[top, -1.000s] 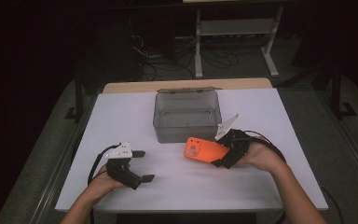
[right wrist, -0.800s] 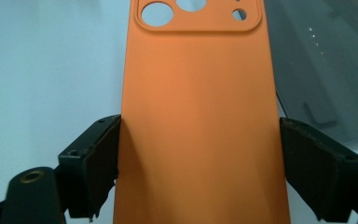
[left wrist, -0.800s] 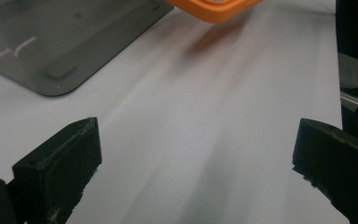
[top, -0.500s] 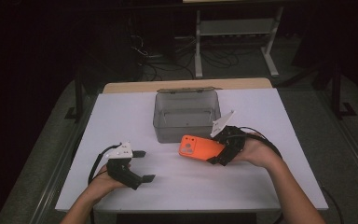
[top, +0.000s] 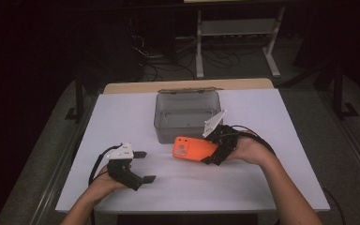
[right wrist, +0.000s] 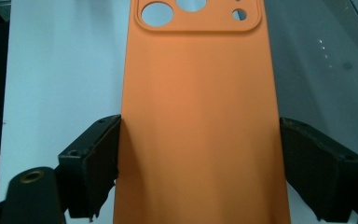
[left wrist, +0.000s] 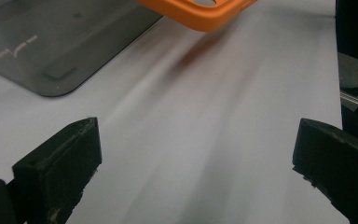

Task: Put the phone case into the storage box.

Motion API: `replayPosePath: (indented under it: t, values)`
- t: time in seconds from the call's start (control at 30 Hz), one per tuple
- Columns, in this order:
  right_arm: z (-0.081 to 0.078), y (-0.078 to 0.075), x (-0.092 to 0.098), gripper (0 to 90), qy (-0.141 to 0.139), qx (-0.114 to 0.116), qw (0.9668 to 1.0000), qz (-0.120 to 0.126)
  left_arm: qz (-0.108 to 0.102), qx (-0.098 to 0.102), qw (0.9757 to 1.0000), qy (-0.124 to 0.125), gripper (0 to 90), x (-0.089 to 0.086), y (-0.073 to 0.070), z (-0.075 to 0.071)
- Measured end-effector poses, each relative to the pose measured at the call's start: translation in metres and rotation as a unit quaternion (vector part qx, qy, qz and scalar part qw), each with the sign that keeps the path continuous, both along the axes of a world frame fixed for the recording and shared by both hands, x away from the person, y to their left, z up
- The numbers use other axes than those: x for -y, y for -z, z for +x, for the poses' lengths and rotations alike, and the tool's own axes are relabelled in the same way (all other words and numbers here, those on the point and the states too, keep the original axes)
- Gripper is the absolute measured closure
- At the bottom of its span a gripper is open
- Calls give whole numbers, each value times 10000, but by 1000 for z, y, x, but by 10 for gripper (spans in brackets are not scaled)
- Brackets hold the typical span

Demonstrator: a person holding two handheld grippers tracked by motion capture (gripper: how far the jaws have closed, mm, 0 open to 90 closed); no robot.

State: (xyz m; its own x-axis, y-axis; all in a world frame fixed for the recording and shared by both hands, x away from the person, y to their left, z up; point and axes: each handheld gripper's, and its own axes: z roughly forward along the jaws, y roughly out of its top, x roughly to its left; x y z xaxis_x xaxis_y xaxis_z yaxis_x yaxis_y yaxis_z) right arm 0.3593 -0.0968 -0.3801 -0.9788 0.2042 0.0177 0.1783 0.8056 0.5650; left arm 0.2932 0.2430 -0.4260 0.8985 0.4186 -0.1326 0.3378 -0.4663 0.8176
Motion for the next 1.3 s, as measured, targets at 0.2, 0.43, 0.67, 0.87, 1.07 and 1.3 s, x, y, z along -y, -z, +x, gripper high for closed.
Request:
replayPosePath:
  t: [0.2,0.43,0.67,0.87,1.07,1.3]
  values:
    - [3,-5,-8,157,-83,37,10000,-1,-1,-7,10000,7,7,0,0,0]
    - [5,-7,-16,157,-182,68,9998,8,-15,-10,10000,16,8,0,0,1]
    - [4,-4,-22,157,-336,66,9994,-40,11,40,10000,26,7,-1,-2,2]
    - [2,-2,-26,157,-460,37,9989,-91,15,47,10000,51,7,-2,-2,3]
    - [1,2,-30,157,-538,39,9985,-138,24,35,9999,92,7,-2,-2,4]
    - [-1,4,-33,157,-598,62,9979,-232,18,18,9999,161,7,-2,-3,4]
